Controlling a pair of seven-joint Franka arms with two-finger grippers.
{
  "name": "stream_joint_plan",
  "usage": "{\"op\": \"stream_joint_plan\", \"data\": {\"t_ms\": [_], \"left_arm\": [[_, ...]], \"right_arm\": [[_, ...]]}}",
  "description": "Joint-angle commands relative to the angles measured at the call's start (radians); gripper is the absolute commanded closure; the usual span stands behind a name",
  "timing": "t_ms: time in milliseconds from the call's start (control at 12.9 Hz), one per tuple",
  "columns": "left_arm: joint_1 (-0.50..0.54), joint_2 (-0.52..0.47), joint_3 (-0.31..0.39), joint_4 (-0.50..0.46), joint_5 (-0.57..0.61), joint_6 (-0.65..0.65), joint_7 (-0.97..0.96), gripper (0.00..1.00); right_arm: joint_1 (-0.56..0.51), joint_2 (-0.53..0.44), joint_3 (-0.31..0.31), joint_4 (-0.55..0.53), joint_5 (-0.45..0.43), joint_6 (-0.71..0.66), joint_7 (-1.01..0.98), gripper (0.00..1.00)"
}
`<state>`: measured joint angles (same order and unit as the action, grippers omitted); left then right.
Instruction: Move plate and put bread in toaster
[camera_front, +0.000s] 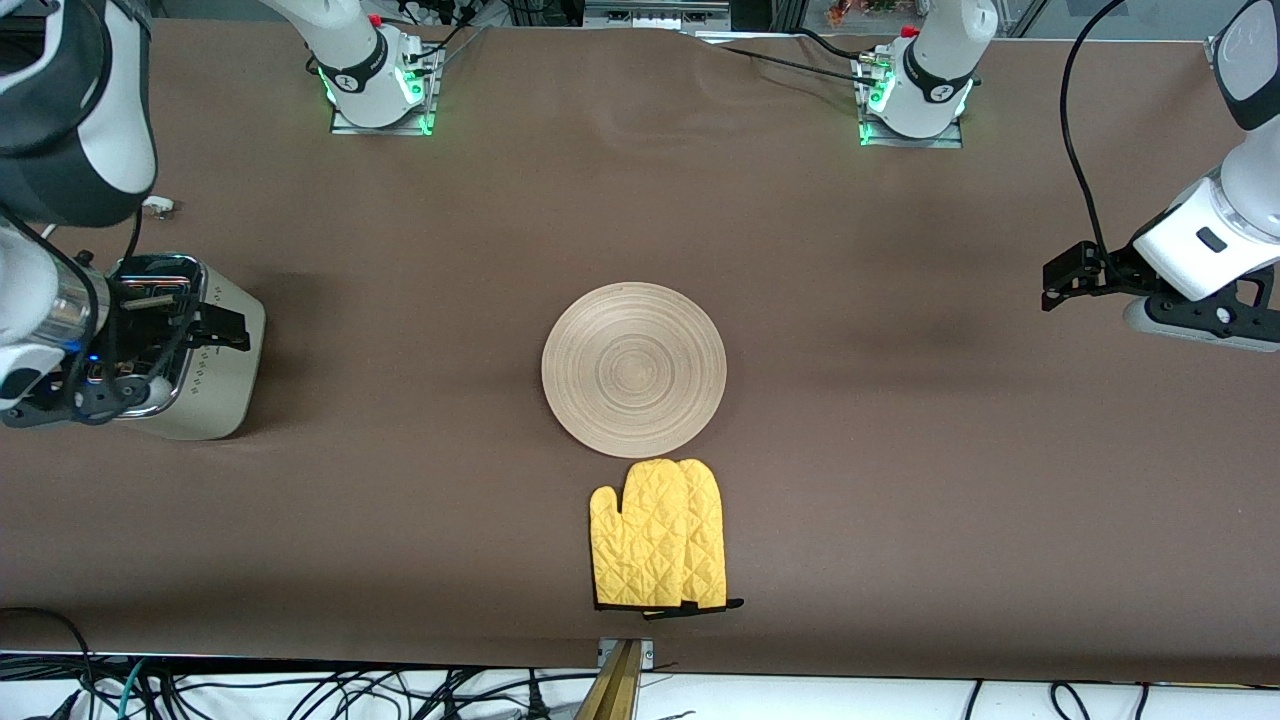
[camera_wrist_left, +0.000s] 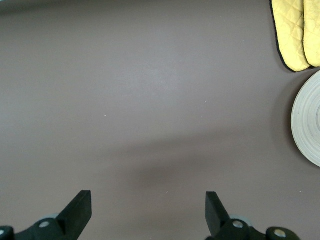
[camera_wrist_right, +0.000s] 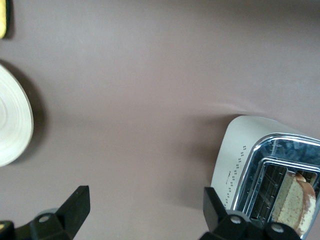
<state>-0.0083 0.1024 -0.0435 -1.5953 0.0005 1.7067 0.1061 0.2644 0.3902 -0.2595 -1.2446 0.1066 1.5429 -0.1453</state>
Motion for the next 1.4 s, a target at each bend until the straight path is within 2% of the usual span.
{"op": "stream_joint_plan", "data": {"t_ms": [0, 388, 699, 1320], "left_arm": [[0.004, 0.013, 0.001, 0.029, -0.016, -0.015, 0.009, 0.00], [0.001, 0.013, 0.001, 0.029, -0.014, -0.015, 0.010, 0.00], [-0.001, 0.013, -0.001, 0.029, -0.014, -0.016, 0.007, 0.00], [-0.001, 0.013, -0.001, 0.029, -0.014, -0.015, 0.007, 0.00]], "right_arm": [[-0.075, -0.152, 0.130, -0.163, -0.085, 0.049, 0.097, 0.00], [-0.233, -0.298, 0.295, -0.329, -0.104, 0.103, 0.092, 0.00], [-0.270, -0.320, 0.321, -0.358, -0.105, 0.106, 0.096, 0.00], [-0.266, -0.300, 0.319, -0.348, -0.108, 0.094, 0.095, 0.00]]}}
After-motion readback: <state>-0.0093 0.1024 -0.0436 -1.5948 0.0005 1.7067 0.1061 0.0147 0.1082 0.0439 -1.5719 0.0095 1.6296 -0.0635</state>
